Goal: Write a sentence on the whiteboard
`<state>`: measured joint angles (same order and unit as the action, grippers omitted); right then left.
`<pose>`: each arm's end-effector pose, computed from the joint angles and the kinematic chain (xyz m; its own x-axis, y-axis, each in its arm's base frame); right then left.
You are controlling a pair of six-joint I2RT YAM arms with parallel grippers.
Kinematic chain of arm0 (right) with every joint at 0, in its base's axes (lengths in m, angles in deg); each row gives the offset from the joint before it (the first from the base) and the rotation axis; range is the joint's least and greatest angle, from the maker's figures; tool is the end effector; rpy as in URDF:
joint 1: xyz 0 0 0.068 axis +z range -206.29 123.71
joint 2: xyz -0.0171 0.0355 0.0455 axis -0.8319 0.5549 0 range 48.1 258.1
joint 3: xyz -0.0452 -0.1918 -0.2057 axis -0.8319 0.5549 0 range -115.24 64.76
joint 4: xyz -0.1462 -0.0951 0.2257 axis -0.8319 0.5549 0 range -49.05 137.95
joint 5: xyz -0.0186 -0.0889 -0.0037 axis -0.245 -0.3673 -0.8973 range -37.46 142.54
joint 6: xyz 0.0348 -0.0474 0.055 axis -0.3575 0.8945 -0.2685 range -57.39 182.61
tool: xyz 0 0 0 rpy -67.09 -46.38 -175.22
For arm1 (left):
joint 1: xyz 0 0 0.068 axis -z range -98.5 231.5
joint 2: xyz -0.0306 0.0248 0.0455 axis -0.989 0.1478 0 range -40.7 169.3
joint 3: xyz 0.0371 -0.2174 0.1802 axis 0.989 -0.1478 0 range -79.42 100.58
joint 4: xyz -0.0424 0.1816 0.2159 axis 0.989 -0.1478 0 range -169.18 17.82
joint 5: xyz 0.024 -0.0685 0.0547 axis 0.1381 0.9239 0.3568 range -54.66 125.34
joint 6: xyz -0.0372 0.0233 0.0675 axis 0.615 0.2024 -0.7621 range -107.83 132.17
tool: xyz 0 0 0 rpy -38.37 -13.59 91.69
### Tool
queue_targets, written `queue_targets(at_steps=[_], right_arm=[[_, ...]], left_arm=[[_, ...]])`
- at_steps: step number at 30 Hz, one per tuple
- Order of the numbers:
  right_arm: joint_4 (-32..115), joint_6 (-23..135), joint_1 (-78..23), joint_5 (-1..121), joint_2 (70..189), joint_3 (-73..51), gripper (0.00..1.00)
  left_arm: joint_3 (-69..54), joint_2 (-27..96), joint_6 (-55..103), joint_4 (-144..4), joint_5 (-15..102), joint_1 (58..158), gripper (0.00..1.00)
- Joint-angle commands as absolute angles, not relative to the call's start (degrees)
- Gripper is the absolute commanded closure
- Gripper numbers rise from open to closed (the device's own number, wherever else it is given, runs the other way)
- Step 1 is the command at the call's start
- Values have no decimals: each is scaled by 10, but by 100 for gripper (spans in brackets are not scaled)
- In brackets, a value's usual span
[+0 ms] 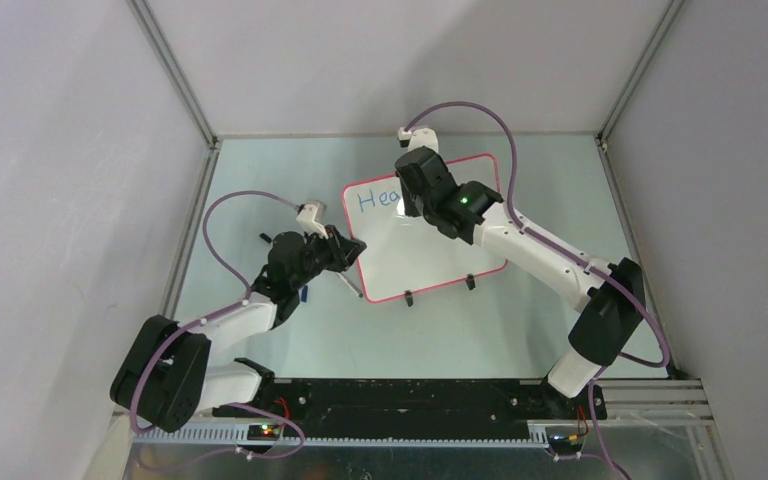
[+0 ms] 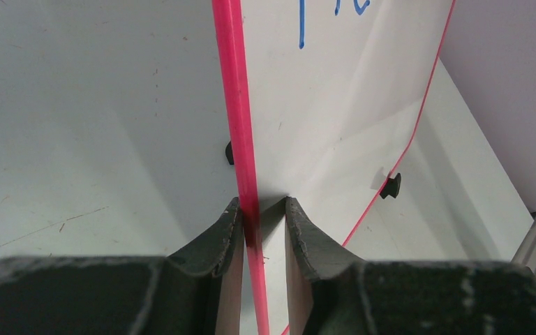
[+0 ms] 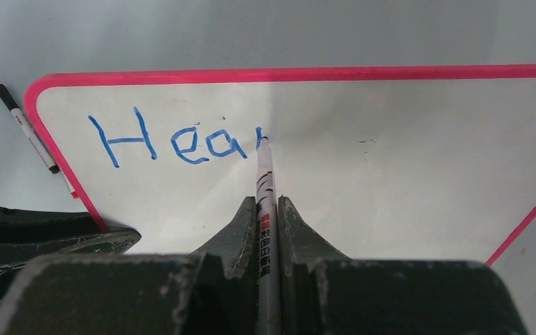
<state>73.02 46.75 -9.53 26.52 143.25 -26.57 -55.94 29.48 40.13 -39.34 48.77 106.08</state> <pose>0.3162 0.2918 0.3506 -0.4987 -0.1719 -0.8495 -0.2858 0.9579 -0.0261 0.2596 -0.1365 0.1840 -0.4782 -0.2828 -0.8315 0.4364 0.7451 -0.5044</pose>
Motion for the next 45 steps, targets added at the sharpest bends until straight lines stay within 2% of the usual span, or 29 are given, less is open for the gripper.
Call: queue_targets(at_steps=[1, 16, 30, 45], right_arm=[[719, 469, -104, 253, 1439, -289, 100], [718, 466, -109, 264, 1430, -286, 100], [680, 472, -113, 276, 1349, -222, 100], [690, 472, -119, 281, 1394, -248, 100]], left_arm=[[-539, 288, 364, -411, 465, 1066, 85], [-539, 289, 364, -411, 464, 1067, 85], [-537, 293, 366, -412, 463, 1068, 85], [-538, 291, 365, -412, 466, 1067, 84]])
